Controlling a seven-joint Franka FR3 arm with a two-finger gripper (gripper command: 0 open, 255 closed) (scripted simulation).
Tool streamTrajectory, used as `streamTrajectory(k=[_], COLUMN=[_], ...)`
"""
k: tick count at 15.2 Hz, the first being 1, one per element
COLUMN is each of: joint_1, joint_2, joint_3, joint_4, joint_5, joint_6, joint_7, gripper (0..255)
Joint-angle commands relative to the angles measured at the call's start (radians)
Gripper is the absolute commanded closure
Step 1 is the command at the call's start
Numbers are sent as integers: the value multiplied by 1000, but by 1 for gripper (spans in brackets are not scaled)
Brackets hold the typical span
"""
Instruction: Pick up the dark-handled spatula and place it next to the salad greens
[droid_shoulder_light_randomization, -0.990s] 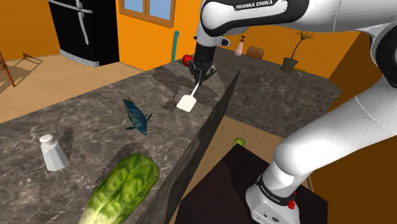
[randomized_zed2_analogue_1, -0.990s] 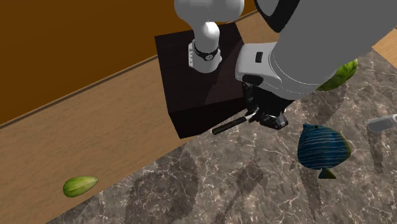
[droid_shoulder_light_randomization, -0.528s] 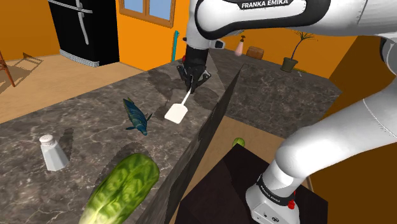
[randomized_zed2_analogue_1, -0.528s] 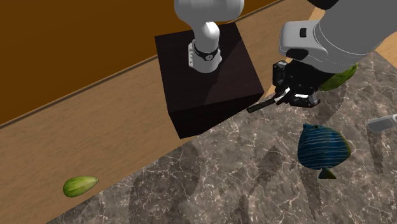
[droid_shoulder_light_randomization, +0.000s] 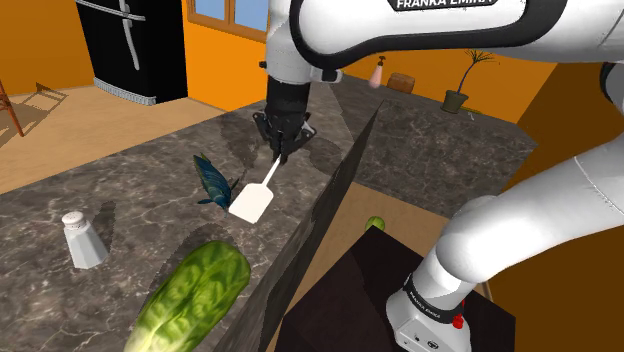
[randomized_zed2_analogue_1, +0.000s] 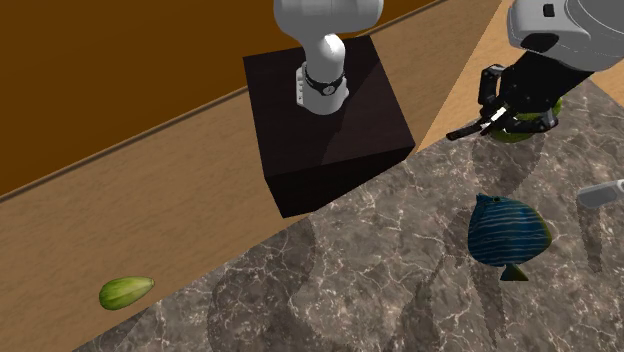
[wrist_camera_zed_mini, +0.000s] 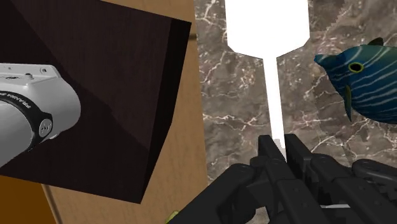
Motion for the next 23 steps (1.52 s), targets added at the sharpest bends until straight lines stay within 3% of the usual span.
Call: streamTrajectory(k=[1,8,14,20,23], joint_1=[13,51,62,82,150], joint_2=[13,77,191,404,563], joint_3=[38,184,334,508,564], joint_4=[12,98,214,373,475], joint_5=[10,25,-16,-166,-301], joint_6=[3,-9,-17,-36,-68], joint_7=[50,238,426,673,825], gripper=[255,255,255,255,255])
